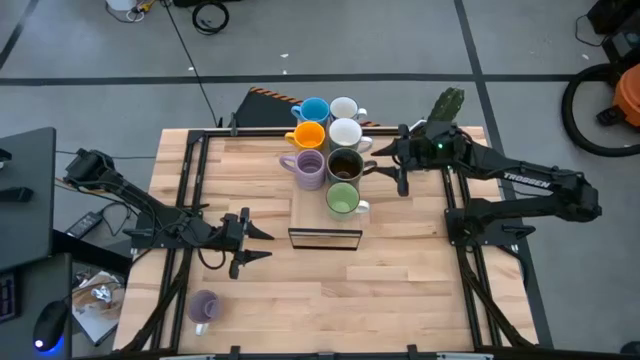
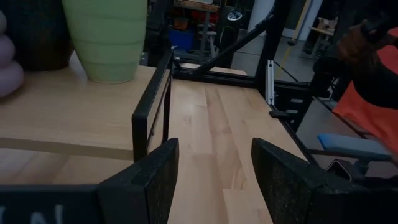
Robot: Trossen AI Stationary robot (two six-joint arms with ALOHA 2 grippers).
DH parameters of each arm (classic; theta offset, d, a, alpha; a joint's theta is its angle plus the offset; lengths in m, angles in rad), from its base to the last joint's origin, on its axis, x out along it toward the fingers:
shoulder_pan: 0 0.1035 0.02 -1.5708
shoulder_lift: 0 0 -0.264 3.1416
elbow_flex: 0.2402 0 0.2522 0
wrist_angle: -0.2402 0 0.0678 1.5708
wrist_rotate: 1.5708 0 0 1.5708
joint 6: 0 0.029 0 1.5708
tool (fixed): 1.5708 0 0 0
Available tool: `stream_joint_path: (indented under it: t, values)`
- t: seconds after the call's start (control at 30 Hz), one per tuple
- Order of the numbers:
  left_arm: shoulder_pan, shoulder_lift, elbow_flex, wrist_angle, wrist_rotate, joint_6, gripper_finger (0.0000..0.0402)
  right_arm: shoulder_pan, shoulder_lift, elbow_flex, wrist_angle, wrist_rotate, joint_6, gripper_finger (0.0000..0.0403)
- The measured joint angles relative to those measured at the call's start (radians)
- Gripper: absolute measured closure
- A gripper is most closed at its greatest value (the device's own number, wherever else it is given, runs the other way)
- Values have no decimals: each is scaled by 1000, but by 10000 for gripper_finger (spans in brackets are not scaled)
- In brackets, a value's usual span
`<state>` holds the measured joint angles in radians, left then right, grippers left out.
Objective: Place coffee mugs
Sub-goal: Adjust the blue brown mug on the shelf
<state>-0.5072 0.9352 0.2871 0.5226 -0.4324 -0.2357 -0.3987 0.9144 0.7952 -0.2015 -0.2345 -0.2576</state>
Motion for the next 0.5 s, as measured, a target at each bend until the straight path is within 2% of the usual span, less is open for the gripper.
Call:
stream_joint_path:
  t: [0.13,0.5]
  values:
    - [0,0,0,0,0,-20,194,-46,50,0,28,-79,0,211]
    - [0,0,0,0,-1,-41,194,-56,133,0,44,-85,19,211]
